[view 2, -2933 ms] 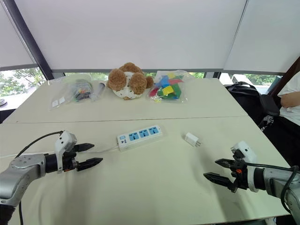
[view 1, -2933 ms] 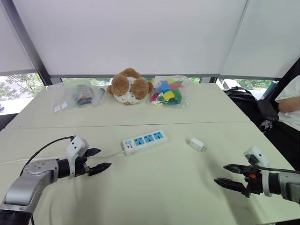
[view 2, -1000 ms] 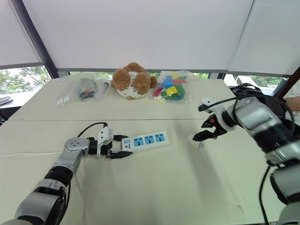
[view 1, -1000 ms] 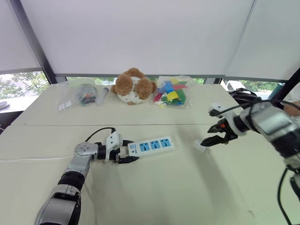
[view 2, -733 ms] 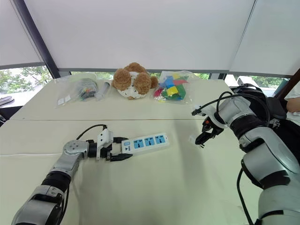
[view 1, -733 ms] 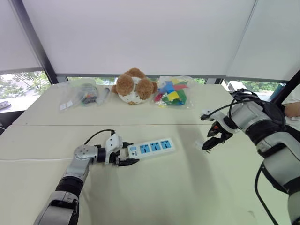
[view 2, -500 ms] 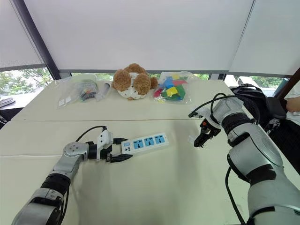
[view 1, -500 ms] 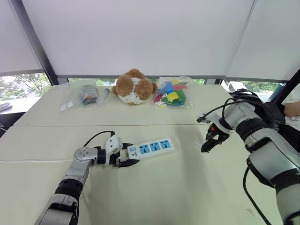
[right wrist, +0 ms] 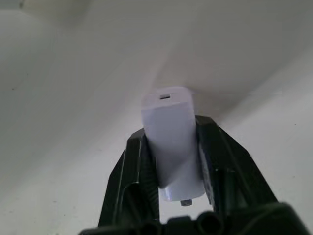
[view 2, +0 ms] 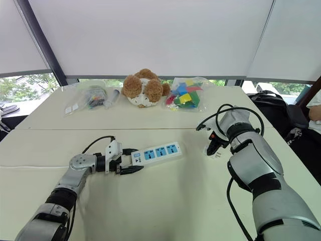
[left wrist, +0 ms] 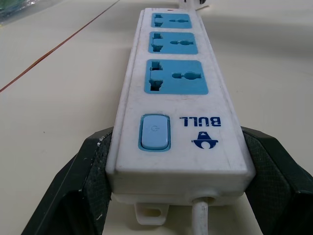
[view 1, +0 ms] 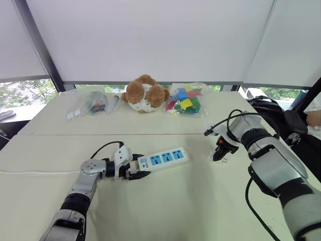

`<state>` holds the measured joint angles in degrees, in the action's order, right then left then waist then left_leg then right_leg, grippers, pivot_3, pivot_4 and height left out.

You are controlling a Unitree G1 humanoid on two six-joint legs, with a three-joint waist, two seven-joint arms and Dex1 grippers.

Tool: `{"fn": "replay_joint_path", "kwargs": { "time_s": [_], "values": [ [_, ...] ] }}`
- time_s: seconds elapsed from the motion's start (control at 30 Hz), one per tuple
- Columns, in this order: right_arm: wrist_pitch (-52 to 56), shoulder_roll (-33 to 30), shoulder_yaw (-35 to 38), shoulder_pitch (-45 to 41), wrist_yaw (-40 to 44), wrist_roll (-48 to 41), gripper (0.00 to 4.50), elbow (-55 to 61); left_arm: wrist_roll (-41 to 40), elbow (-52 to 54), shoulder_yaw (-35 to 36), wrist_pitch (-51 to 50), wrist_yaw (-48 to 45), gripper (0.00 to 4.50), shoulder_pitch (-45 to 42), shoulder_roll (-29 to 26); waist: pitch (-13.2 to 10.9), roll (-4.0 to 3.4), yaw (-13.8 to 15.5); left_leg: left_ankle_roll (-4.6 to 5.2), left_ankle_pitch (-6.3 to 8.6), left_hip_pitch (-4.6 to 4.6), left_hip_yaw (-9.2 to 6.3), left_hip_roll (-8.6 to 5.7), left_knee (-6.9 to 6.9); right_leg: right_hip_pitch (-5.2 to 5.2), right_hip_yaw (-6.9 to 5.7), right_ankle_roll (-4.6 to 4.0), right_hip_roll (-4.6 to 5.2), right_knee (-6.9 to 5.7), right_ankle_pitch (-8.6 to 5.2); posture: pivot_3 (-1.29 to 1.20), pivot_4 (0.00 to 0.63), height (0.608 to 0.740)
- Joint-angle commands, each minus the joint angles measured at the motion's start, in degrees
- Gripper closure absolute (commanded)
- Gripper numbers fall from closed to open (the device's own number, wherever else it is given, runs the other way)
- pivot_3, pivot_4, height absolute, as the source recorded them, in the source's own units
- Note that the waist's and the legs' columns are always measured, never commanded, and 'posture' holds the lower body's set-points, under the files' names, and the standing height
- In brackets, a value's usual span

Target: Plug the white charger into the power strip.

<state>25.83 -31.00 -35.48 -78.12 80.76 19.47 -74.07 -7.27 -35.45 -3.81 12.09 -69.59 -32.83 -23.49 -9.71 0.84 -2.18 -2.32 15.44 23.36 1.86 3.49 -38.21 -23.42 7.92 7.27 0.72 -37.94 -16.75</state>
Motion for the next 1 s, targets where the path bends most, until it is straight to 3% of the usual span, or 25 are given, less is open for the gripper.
{"fn": "replay_joint_path", "kwargs": {
  "time_s": [0.03,0.2,0.3,0.43,0.57,0.77,1.0],
  "values": [
    [-1.36,0.77,0.86,-2.11,0.9,2.03,3.78,-0.18,2.98,-0.87,-4.8,-0.89,-0.88,1.49,1.88,1.11,0.02,-0.03,-0.05,0.0,0.0,-0.01,0.0,0.0,0.0,0.02,0.0,0.0,0.0,0.0,0.0,0.0,0.15,0.739],
    [-5.26,-1.29,5.69,-2.97,2.15,-0.2,3.78,2.7,2.33,-0.62,-5.64,-2.2,-3.86,1.49,0.15,1.32,0.02,-0.06,0.01,0.0,0.0,0.0,-0.02,-0.02,0.0,0.01,-0.01,0.01,0.0,0.0,0.0,0.0,0.15,0.739],
    [-9.44,-3.23,16.27,-1.33,2.85,-9.13,3.78,7.26,1.04,-0.41,-6.03,-4.64,-7.9,1.49,-1.82,1.18,0.0,-0.07,0.16,0.0,0.0,0.04,-0.06,-0.02,0.0,0.0,-0.03,0.01,0.0,0.02,-0.01,0.0,0.15,0.739],
    [-11.12,-6.77,31.35,8.76,8.76,-24.35,3.78,21.84,-0.06,-0.64,-7.58,-8.27,-14.63,1.49,-5.2,0.39,-0.02,-0.02,0.81,0.01,0.01,0.08,-0.25,-0.03,0.06,0.11,-0.21,0.02,-0.01,0.2,-0.01,0.0,0.15,0.739],
    [-5.64,-3.57,43.11,24.52,-0.92,-35.73,3.78,44.31,-0.41,-3.24,-8.55,-10.06,-19.67,1.49,-10.21,0.35,-0.02,-0.03,1.4,0.01,0.01,0.09,-0.46,-0.01,0.15,0.25,-0.4,0.01,-0.03,0.36,-0.01,0.0,0.15,0.739],
    [1.01,3.21,45.92,43.36,-6.89,-46.34,3.78,66.0,1.07,-12.37,-9.34,-7.16,-22.83,1.49,-16.76,0.03,-0.08,-0.11,1.18,-0.01,0.0,0.15,-0.41,-0.06,0.01,0.22,-0.34,0.01,0.0,0.32,0.0,0.0,0.15,0.739],
    [-3.05,6.04,43.75,54.22,-10.62,-47.75,3.78,72.84,0.01,-16.16,-10.46,-4.56,-22.91,1.49,-18.67,-0.87,-0.07,-0.07,0.91,0.0,0.0,0.12,-0.52,-0.02,0.03,0.25,-0.39,0.0,-0.07,0.32,-0.01,0.0,0.15,0.739]
  ]
}}
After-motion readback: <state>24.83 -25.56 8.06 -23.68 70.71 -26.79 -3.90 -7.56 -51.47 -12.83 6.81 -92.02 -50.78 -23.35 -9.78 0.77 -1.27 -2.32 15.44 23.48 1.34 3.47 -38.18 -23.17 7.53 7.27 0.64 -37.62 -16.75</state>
